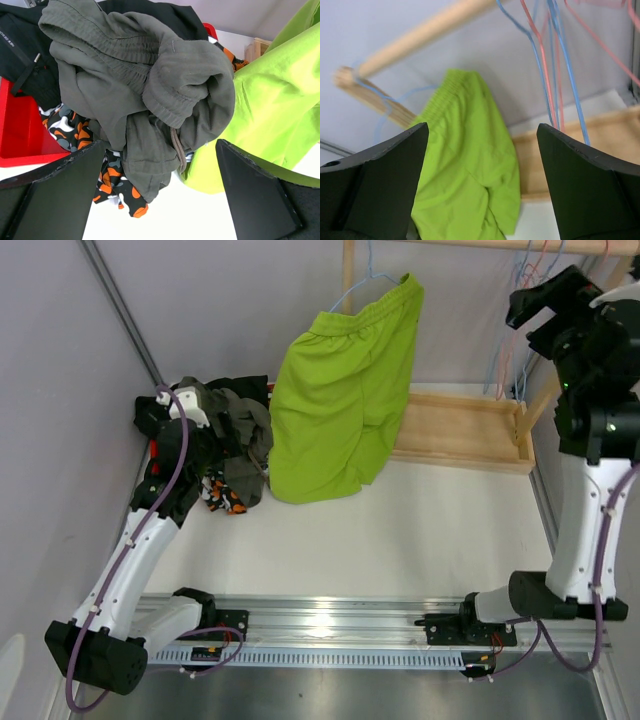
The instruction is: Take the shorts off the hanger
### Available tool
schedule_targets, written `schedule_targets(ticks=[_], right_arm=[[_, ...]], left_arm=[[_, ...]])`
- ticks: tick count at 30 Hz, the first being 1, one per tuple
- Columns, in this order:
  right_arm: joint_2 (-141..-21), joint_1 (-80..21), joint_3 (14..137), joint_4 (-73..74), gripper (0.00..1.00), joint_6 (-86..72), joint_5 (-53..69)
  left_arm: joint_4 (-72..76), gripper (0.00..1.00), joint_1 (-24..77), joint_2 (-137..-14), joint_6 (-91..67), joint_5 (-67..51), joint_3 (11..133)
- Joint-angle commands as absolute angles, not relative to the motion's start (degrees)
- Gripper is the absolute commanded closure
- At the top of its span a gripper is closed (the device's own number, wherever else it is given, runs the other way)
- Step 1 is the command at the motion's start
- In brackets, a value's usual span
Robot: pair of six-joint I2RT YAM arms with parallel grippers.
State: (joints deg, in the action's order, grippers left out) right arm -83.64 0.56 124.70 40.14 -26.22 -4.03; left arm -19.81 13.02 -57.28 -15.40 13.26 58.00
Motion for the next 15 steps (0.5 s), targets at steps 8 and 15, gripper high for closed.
schedule_targets(ticks=[8, 15], right_arm=[[-85.94, -13.07, 129.9, 28.05, 0.01, -27.6, -0.62], [-98.95, -19.33, 134.01, 19.26, 0.01, -27.42, 4.91]], left_arm=[[-17.58, 0.01, 13.18, -55.72, -14.5, 11.69, 57.57], [-17.4, 0.0, 13.18, -55.81, -14.59, 10.72, 57.13]])
